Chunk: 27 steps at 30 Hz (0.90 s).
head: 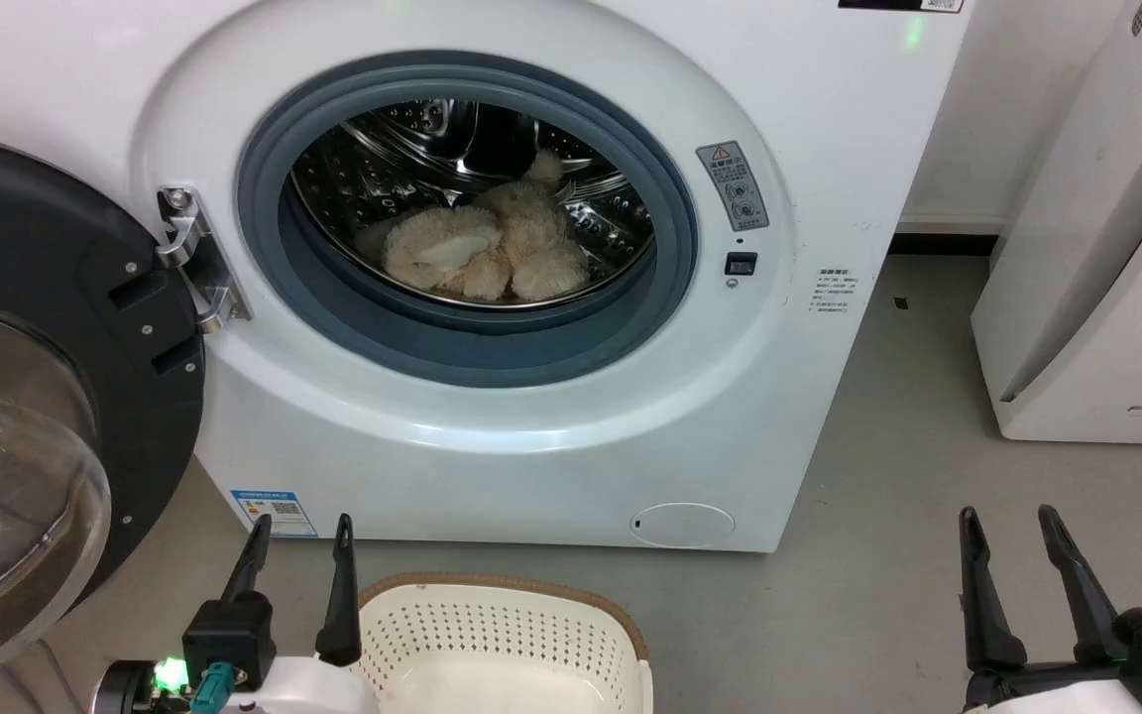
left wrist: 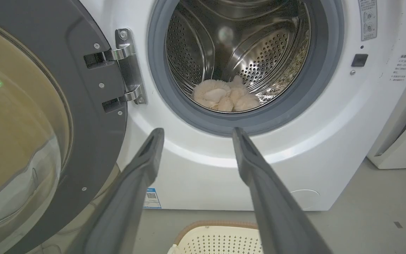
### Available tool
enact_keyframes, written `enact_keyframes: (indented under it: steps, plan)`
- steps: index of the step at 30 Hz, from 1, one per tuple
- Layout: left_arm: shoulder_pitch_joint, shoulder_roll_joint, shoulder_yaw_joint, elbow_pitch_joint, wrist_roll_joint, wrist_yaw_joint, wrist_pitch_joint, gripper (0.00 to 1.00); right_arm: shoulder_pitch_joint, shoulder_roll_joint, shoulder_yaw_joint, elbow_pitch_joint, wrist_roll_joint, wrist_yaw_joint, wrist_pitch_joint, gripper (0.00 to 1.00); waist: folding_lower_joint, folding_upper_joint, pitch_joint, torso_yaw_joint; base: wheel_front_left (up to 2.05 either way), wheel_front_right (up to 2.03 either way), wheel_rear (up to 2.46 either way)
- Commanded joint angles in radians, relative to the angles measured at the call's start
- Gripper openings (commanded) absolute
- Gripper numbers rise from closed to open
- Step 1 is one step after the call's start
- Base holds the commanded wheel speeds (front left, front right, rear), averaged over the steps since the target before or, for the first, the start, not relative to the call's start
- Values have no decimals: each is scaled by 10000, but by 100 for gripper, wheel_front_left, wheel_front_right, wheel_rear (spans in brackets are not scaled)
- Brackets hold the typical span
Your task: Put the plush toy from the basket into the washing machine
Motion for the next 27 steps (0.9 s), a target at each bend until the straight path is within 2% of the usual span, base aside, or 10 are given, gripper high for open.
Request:
enact_keyframes:
  steps: [1,2,27]
  plan:
    - [109,-51,-47,43,104,10,-44,100,138,-2,-11,44,-4,-7,-44,100,2,0,-9,-7,0,0,0]
    - [-1,-15,-36,35,54,-4,3,0,4,0,0,17,-1,0,1,0,2,0,-12,-7,0,0,0]
    - [32,-38,-48,-348,92,-21,470,0,-146,0,129,-33,-283,-1,461,0,2,0,-32,-92,0,0,0]
